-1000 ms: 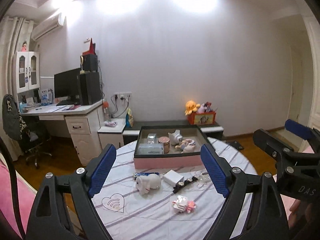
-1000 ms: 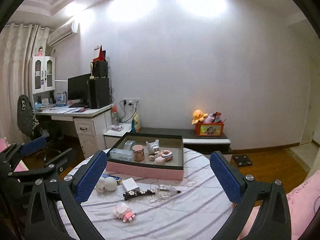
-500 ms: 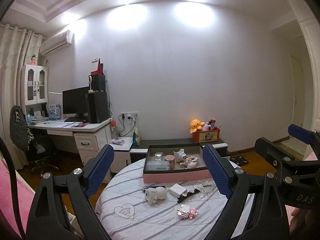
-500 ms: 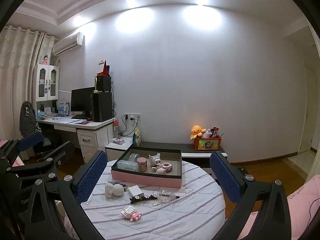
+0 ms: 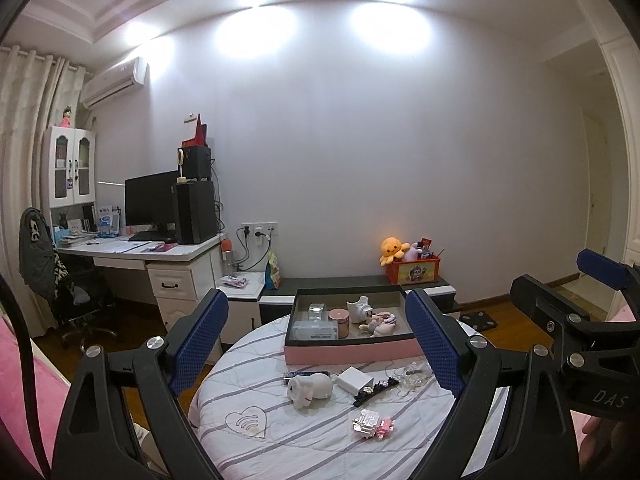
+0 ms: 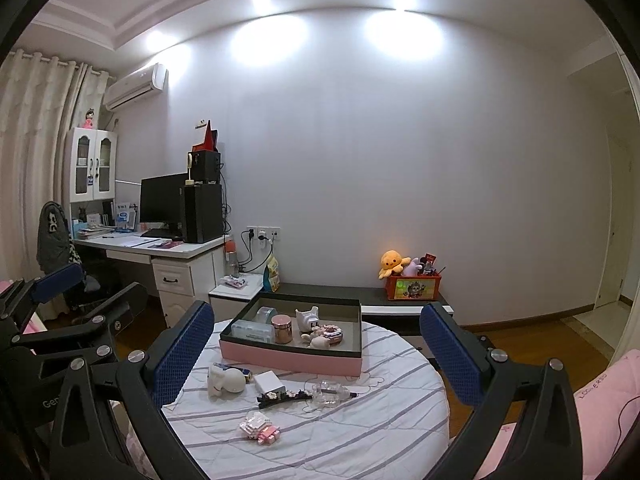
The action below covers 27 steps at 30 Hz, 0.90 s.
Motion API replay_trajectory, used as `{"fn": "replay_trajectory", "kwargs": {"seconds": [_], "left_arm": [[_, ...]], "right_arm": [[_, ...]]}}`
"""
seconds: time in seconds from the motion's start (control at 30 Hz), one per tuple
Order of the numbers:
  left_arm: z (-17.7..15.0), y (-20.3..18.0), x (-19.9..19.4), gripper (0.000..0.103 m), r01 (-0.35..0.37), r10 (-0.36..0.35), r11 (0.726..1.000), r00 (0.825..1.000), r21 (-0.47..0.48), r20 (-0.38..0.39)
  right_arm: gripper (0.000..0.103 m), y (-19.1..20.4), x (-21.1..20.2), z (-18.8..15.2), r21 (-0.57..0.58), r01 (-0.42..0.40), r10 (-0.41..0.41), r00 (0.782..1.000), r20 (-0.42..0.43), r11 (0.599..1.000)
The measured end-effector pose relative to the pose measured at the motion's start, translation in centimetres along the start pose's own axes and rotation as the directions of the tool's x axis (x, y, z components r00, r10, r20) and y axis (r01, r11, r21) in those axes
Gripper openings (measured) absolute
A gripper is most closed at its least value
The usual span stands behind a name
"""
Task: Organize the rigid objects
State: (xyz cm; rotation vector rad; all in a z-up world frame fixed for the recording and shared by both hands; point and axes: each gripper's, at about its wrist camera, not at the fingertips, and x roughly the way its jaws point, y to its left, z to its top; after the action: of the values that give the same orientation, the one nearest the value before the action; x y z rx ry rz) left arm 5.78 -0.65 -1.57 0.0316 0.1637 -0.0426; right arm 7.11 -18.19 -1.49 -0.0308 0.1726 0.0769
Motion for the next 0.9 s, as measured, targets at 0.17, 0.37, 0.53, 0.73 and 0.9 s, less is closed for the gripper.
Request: {"fn": "replay_trajectory", "kwargs": {"seconds": [0.17, 0.37, 0.53, 0.73, 0.9], "left_arm": [[-0.5, -0.1, 0.9, 0.093, -0.001, 0.001, 1.0, 1.0, 0.0, -0.015], [-3.1, -0.4, 4.2, 0.095, -0.014, 0.014, 1.0, 0.995, 0.006, -0.102], [-7.3, -1.1, 9.6, 0.095, 0.027, -0.032, 0.999, 0.959, -0.022, -0.283], [-13.4, -2.5, 15.8, 0.095, 0.097, -0.145, 0.988, 0.841, -0.119, -0.521], [-17.2, -4.3, 18.8, 0.095, 0.096, -0.175, 0.983, 0.745, -0.156, -0.643]], "right_arm": [[0.103, 0.0, 0.6, -0.2, -0.002, 0.0, 0.0, 1.0, -0.011, 1.0], [0.103, 0.0, 3.1, -2.3, 0.002, -0.012, 0.013, 0.996, -0.088, 1.0], [0.103, -0.7, 7.1, -5.9, 0.011, -0.022, 0.024, 0.977, -0.21, 1.0], [0.103, -3.2, 12.4, -11.2, 0.066, -0.04, 0.063, 0.915, -0.397, 0.997], [0.103, -5.0, 15.3, -14.7, 0.089, -0.02, 0.062, 0.862, -0.503, 0.996]]}}
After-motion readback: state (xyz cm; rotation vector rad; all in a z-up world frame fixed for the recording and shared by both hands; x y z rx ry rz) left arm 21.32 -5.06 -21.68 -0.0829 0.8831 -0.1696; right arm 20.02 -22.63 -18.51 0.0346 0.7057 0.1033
